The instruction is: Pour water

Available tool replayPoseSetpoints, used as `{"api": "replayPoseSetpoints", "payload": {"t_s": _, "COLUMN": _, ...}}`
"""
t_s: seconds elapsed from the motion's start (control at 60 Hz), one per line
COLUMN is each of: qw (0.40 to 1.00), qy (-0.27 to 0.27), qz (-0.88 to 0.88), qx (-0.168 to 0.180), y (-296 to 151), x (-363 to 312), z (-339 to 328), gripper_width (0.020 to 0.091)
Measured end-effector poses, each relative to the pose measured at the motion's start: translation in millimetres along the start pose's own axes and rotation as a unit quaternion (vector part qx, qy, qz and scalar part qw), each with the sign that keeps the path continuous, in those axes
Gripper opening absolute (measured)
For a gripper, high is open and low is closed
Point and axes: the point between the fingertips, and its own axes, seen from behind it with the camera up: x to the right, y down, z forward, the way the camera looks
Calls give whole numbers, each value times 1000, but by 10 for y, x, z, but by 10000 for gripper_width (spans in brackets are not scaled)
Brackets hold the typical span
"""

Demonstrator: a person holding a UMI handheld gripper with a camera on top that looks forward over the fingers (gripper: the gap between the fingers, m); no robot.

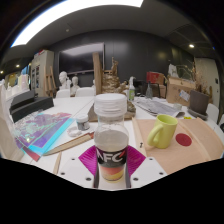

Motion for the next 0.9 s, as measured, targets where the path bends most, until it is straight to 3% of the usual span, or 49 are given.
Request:
{"api": "replayPoseSetpoints", "payload": {"t_s": 0.067, "qw": 1000, "qy": 6, "qz": -6, "qx": -1, "y": -1, "x": 26, "z": 2, "gripper_width": 281}}
{"api": "replayPoseSetpoints", "payload": {"t_s": 0.15, "qw": 1000, "qy": 7, "qz": -16, "qx": -3, "y": 6, "x": 35, "z": -7, "gripper_width": 240}}
{"api": "replayPoseSetpoints", "payload": {"t_s": 0.317, "qw": 1000, "qy": 7, "qz": -5, "qx": 0, "y": -156, "x": 28, "z": 9, "gripper_width": 239}}
{"api": "replayPoseSetpoints", "payload": {"t_s": 0.533, "qw": 979, "qy": -52, "qz": 188, "qx": 59, "y": -1132, "x": -15, "z": 77, "gripper_width": 236}}
{"api": "replayPoseSetpoints", "payload": {"t_s": 0.733, "qw": 863, "qy": -126, "qz": 482, "qx": 80, "y": -1832, "x": 103, "z": 270, "gripper_width": 235}}
{"api": "replayPoseSetpoints", "payload": {"t_s": 0.9, "qw": 715, "qy": -161, "qz": 677, "qx": 66, "y": -1836, "x": 338, "z": 504, "gripper_width": 234}}
